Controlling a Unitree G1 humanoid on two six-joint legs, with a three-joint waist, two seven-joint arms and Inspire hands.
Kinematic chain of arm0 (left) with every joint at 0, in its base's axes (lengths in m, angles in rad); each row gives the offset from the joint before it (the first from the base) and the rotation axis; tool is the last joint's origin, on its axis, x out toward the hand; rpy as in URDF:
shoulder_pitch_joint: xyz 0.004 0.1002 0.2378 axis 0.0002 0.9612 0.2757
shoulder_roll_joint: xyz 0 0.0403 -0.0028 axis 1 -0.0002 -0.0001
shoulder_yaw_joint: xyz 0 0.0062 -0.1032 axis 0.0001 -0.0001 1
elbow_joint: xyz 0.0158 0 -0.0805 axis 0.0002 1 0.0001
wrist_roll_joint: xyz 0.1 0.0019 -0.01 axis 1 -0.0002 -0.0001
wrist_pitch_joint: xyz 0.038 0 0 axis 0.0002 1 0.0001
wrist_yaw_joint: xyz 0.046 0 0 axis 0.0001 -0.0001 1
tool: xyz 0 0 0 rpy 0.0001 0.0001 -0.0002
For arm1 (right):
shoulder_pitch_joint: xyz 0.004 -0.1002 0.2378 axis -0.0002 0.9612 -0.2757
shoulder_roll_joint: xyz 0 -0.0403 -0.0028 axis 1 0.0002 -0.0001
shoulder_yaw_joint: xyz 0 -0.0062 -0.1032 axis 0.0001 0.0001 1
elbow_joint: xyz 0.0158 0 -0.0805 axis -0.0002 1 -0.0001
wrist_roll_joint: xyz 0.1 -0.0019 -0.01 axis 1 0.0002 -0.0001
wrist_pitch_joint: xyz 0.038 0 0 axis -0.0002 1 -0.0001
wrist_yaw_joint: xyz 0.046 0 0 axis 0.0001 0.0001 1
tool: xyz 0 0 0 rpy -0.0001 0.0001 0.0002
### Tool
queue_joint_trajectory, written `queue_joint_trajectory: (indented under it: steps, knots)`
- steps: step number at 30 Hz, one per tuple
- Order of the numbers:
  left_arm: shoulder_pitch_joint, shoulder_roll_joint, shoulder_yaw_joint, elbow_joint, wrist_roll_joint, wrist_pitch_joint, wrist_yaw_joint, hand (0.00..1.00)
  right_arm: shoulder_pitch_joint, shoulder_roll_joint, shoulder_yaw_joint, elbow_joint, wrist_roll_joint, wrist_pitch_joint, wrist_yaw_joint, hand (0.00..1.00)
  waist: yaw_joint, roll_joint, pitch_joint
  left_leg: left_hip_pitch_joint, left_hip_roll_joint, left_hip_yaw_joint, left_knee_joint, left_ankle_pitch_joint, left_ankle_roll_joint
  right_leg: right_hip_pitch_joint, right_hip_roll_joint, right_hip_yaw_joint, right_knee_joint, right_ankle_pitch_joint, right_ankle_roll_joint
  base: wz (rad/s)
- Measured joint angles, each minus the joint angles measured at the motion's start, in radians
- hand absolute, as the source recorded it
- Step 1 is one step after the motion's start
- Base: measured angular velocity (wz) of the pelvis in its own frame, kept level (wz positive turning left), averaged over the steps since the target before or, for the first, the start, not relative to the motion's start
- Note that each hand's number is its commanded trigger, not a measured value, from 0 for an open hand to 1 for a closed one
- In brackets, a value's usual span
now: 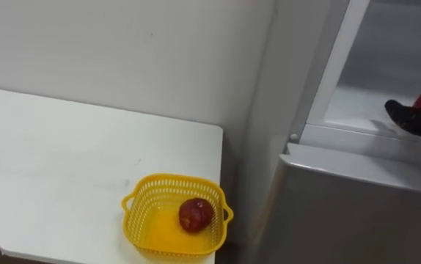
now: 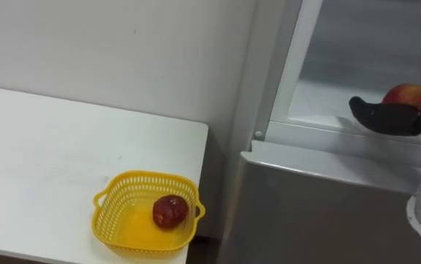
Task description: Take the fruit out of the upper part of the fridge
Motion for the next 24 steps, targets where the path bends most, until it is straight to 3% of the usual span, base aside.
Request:
queue_joint_trajectory:
  steps: [5, 9, 11, 14, 24]
  knots:
    - [0.007, 0.002, -0.001, -0.003, 0.000, 0.002, -0.007, 0.00, -0.059, -0.004, 0.017, 0.108, 0.032, -0.001, 0.027, 0.00, -0.004, 0.014, 0.0093, -0.005, 0.000, -0.006, 0.000, 0.000, 0.000, -0.001, 0.000, 0.001, 0.000, 0.000, 0.000, 0.00]
    - [0.022, 0.004, 0.000, -0.042, 0.000, 0.015, -0.022, 0.00, -0.080, -0.051, 0.040, 0.161, 0.071, -0.003, 0.052, 0.00, -0.003, 0.019, 0.0042, -0.012, 0.000, -0.007, 0.000, 0.001, -0.001, -0.007, 0.001, 0.001, -0.001, 0.000, 0.000, 0.00]
    - [0.026, 0.005, 0.000, -0.047, 0.001, 0.015, -0.021, 0.00, -0.098, -0.064, 0.043, 0.190, 0.093, -0.002, 0.061, 0.00, -0.003, 0.017, -0.0032, -0.018, 0.000, -0.007, 0.000, 0.002, -0.001, -0.013, 0.001, 0.001, 0.000, 0.001, -0.001, 0.00]
    - [0.026, 0.008, 0.001, -0.050, 0.000, 0.019, -0.020, 0.00, -0.104, -0.067, 0.044, 0.219, 0.108, -0.002, 0.065, 0.00, -0.002, 0.012, -0.0073, -0.016, 0.000, -0.007, 0.002, 0.003, 0.000, -0.013, 0.001, 0.000, 0.000, 0.001, -0.001, 0.00]
    - [0.026, 0.009, 0.000, -0.057, 0.000, 0.032, -0.020, 0.00, -0.135, -0.067, 0.047, 0.259, 0.108, -0.002, 0.097, 0.00, -0.002, 0.032, 0.0021, -0.022, 0.001, -0.009, 0.010, 0.002, 0.000, -0.009, -0.001, -0.009, 0.002, 0.003, -0.004, 0.01]
